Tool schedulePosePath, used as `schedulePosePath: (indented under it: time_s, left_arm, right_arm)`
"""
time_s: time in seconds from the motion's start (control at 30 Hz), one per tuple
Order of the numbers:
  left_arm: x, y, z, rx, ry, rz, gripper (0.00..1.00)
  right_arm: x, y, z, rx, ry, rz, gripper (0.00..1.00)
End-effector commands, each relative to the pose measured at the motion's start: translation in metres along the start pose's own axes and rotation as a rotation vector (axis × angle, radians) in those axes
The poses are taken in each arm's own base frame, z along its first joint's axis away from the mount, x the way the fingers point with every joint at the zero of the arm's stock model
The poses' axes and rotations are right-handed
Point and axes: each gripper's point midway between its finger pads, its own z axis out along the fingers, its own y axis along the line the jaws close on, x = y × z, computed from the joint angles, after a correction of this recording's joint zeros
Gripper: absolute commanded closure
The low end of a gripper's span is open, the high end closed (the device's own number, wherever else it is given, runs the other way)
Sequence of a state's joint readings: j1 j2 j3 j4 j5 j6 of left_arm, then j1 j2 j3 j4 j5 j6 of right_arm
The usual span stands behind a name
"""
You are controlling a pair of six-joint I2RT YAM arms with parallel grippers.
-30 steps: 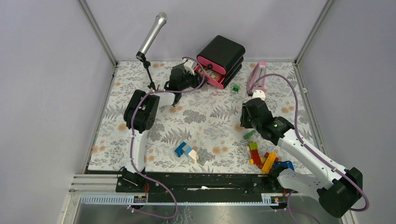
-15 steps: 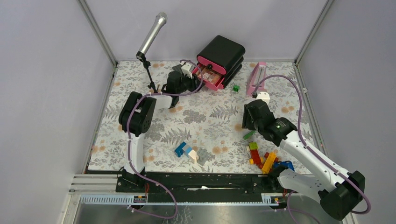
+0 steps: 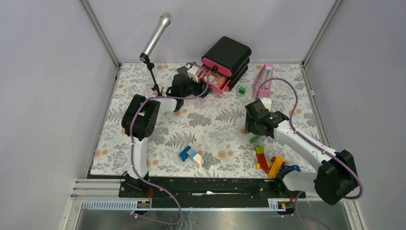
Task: Organize the makeup
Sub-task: Open the drawer in the storage box, then pick up the makeup from the center of the board.
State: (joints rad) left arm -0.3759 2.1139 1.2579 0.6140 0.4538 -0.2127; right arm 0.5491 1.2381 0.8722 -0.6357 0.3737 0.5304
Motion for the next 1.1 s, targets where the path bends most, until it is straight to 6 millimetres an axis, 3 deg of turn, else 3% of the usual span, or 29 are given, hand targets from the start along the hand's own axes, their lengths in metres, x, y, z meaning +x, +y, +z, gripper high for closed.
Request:
schedulePosePath:
  time_s: [0.0,0.27,0.37,0.7,0.93,1.07]
  left_arm:
    - [-0.039,-0.016,-0.01,0.036,-0.07,0.067,0.44]
    - [-0.048,-0.023,-0.014,0.056,-0.089,0.077,0.4]
    - [-0.051,-0.031,-0.016,0.095,-0.114,0.07,0.35]
    - [-0.056,-0.038,-0.02,0.12,-0.133,0.061,0.32]
    - [-0.057,-0.038,-0.022,0.117,-0.137,0.066,0.32]
    - [-0.058,-0.04,-0.024,0.122,-0.139,0.075,0.32]
  right_arm:
    - [-0.007,-0.004,0.011,0.023,-0.011,0.107,0.27]
    - [0.018,-0.009,0.042,0.028,0.074,0.164,0.29]
    - [0.022,-0.009,0.054,0.026,0.096,0.178,0.32]
    - [0.034,-0.011,0.081,0.065,0.155,0.175,0.38]
    - [0.037,-0.012,0.087,0.08,0.174,0.141,0.67]
    - [0.014,-0.006,0.079,0.035,0.119,0.098,0.82]
